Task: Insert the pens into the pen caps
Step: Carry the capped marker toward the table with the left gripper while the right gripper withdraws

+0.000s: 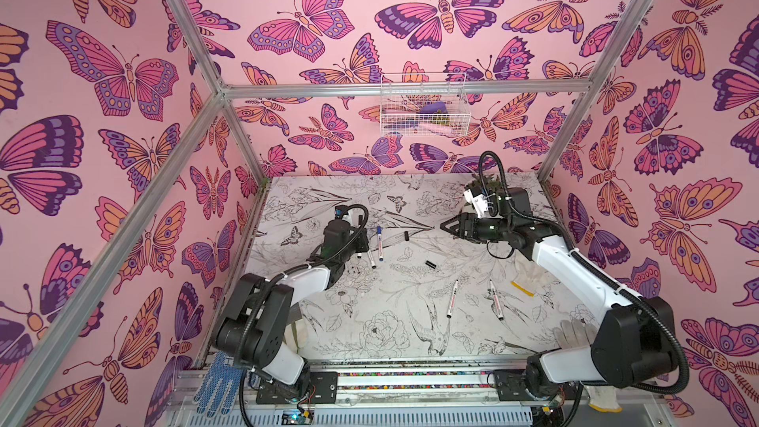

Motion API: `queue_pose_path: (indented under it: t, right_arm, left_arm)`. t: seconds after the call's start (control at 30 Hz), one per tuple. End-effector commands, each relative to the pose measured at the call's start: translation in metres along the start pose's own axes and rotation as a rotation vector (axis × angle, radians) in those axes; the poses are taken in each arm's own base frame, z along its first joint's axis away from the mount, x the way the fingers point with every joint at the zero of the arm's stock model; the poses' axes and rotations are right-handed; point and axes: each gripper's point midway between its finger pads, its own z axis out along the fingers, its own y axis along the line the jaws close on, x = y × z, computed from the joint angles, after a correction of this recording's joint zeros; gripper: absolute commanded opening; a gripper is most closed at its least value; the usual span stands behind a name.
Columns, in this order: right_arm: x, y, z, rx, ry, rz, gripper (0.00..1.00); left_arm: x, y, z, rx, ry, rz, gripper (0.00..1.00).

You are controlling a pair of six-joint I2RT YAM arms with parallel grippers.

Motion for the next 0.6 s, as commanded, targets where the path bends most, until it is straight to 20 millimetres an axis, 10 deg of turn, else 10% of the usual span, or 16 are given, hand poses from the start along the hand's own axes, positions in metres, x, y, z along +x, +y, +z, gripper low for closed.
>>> queue_pose_path:
  t: [0.0, 0.23, 0.57]
  right_arm:
    - [0.002, 0.005, -0.006, 0.0, 0.001, -0.006, 0.6]
    - [0.025, -0.027, -0.008, 0.165, 0.036, 0.017, 0.59]
    - [0.119, -0.084, 0.014, 0.418, 0.224, 0.097, 0.58]
  left_arm:
    - [0.029, 0.036, 0.006, -0.168, 0.109, -0.014, 0.0]
    - [0.041, 0.045, 0.018, -0.209, 0.154, -0.039, 0.07]
    - [0.047, 0.04, 0.031, -0.176, 0.18, -0.063, 0.32]
